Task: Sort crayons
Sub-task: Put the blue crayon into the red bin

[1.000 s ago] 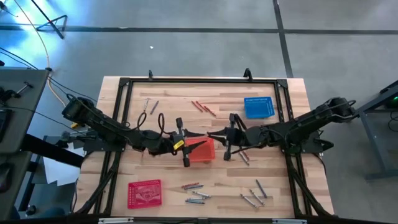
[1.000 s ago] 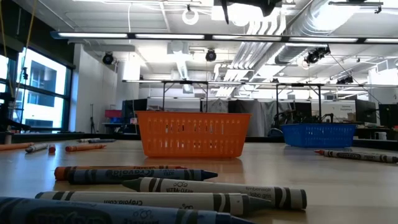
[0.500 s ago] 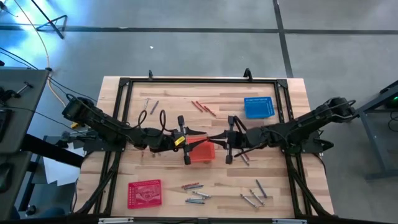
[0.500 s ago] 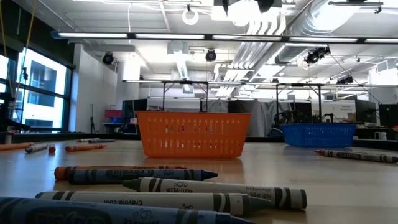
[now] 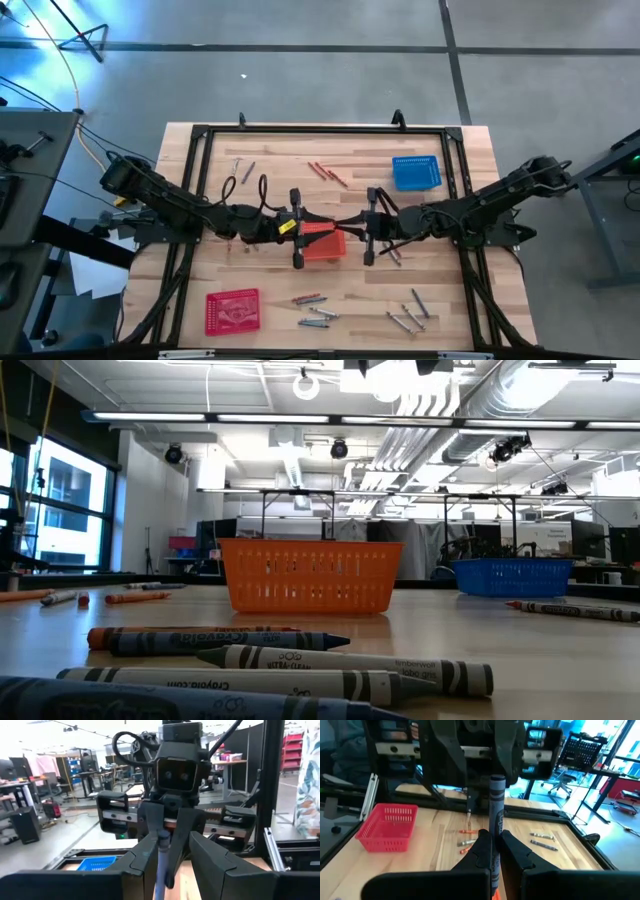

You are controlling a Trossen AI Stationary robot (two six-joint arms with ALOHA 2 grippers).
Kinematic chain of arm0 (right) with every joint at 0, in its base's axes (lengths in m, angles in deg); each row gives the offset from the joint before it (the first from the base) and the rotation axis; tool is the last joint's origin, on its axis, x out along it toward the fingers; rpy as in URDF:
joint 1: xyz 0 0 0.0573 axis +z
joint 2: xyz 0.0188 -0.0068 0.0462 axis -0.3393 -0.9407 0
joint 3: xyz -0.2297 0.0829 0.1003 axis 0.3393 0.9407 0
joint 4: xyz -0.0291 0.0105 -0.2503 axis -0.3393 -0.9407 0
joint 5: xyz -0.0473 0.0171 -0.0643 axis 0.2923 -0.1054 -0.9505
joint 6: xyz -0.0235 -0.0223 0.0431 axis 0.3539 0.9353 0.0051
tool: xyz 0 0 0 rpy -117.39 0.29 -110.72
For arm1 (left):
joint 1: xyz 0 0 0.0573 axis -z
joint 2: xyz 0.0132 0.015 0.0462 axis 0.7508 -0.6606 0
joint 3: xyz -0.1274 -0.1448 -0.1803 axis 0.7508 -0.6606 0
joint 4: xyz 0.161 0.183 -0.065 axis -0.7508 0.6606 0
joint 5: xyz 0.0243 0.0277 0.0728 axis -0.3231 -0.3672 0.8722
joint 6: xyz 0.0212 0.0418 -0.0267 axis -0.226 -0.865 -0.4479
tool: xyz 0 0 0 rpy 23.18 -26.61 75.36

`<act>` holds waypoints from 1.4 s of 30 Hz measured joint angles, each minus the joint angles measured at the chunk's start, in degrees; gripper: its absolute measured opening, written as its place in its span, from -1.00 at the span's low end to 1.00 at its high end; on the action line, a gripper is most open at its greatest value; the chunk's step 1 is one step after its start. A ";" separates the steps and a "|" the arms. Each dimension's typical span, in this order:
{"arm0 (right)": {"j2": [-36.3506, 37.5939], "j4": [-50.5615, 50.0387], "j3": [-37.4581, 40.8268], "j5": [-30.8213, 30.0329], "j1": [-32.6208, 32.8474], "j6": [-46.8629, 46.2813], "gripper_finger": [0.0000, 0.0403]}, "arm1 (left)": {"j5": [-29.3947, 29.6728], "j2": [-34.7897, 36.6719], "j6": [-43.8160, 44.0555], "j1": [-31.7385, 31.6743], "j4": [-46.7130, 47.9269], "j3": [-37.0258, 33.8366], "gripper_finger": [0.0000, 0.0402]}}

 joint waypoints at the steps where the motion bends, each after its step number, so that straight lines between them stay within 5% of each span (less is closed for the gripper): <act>1: 0.02 0.66 0.00 -0.08 -0.02 0.00 -0.99 | -0.09 -0.01 0.48 -0.19 0.08 0.00 -0.49; 34: -4.61 11.40 0.00 0.42 -0.04 1.38 -0.99 | -3.43 -0.02 1.25 -1.63 0.09 0.00 -0.51; 42: -4.61 11.62 0.00 0.61 -0.04 1.08 -0.99 | -4.61 -0.02 1.12 -1.63 0.44 0.00 -0.84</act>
